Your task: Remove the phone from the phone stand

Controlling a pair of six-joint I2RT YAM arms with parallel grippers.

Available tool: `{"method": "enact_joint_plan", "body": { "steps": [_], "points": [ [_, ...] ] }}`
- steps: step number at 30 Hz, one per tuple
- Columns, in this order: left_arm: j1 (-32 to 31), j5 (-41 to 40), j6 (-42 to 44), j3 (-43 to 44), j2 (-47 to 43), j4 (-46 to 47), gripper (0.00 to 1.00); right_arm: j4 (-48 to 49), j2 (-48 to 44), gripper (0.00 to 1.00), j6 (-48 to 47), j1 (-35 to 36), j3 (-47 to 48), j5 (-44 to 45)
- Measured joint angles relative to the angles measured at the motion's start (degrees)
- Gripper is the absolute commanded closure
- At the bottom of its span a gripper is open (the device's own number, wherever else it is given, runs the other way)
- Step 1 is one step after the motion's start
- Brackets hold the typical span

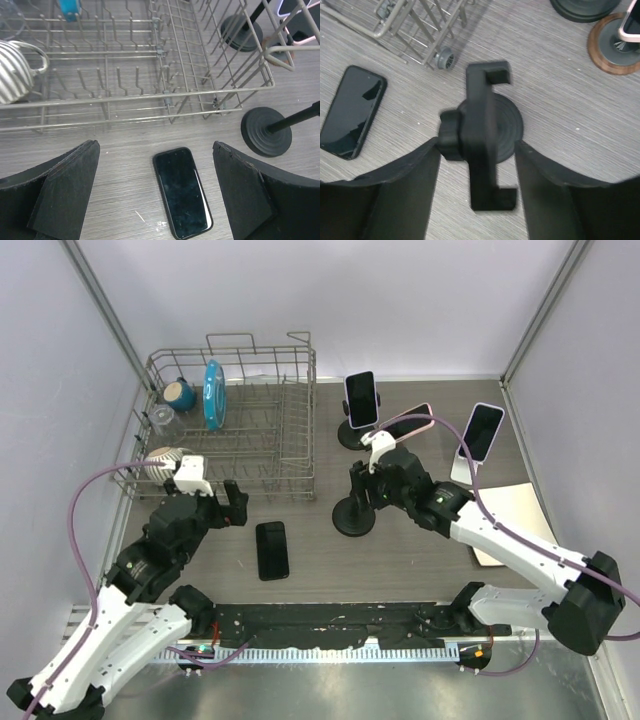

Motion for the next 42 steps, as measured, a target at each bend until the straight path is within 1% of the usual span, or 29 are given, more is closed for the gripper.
{"method": "enact_joint_plan", "body": {
  "steps": [1, 2, 5, 8, 11, 14, 21, 28, 30, 31, 33, 34, 36, 37, 40, 42],
  "points": [
    [0.0, -0.7, 0.6, -0.2, -1.0, 0.0, 0.0, 0.5, 1.0, 0.46, -0.3, -0.3, 0.2, -0.7],
    [0.0, -1.3, 1.0, -0.4, -2.1, 0.0, 0.0, 1.1, 2.1, 0.53, -0.5, -0.5, 0.4, -1.3],
    [0.0, -2.8, 1.7, -0.6, -5.4, 0.3, 0.0, 3.5, 4.8, 0.67, -0.5, -1.0, 1.5, -2.9],
    [0.1, -4.2, 2.4, -0.6, -7.0, 0.9, 0.0, 6.0, 7.1, 0.75, -0.4, -2.1, 2.5, -3.1],
    [0.3, -4.6, 2.5, -0.8, -7.0, 0.9, 0.0, 9.3, 9.3, 0.8, -0.3, -3.3, 2.9, -2.8],
    [0.4, -4.6, 2.6, -0.9, -6.5, 0.8, 0.0, 12.8, 11.8, 0.83, -0.2, -4.3, 3.5, -2.4],
    [1.1, -4.6, 2.7, -0.9, -5.4, 0.8, 0.0, 21.9, 20.8, 0.82, 1.1, -7.7, 7.9, -0.8],
    [1.8, -4.5, 2.7, -0.9, -5.2, 0.8, 0.0, 26.0, 28.8, 0.7, 2.3, -9.1, 14.2, 1.4],
    [2.0, -4.3, 2.7, -0.9, -5.1, 0.8, 0.0, 25.9, 30.0, 0.63, 2.5, -9.2, 15.6, 1.5],
    [2.2, -4.2, 2.7, -0.9, -5.1, 0.8, 0.0, 25.9, 30.3, 0.56, 2.7, -9.2, 15.9, 1.4],
    [2.3, -4.1, 2.7, -0.9, -5.1, 0.8, 0.0, 25.4, 30.4, 0.47, 3.0, -9.2, 16.3, 1.4],
    [2.4, -4.0, 2.7, -0.9, -5.1, 0.8, 0.0, 25.1, 30.4, 0.38, 3.1, -9.2, 16.4, 1.3],
    [2.6, -3.9, 2.7, -0.9, -5.1, 0.8, 0.0, 24.5, 30.4, 0.31, 3.7, -9.2, 16.9, 1.0],
    [2.6, -3.7, 2.7, -0.9, -5.1, 0.8, 0.0, 24.0, 30.4, 0.24, 3.7, -9.2, 17.5, 0.9],
    [2.9, -3.2, 2.7, -0.9, -5.0, 0.8, 0.0, 22.9, 30.3, 0.15, 3.8, -9.2, 19.1, 0.7],
    [3.0, -3.0, 2.7, -0.9, -5.0, 0.8, 0.0, 21.4, 29.9, 0.14, 3.8, -9.2, 20.2, 0.4]
  ]
}}
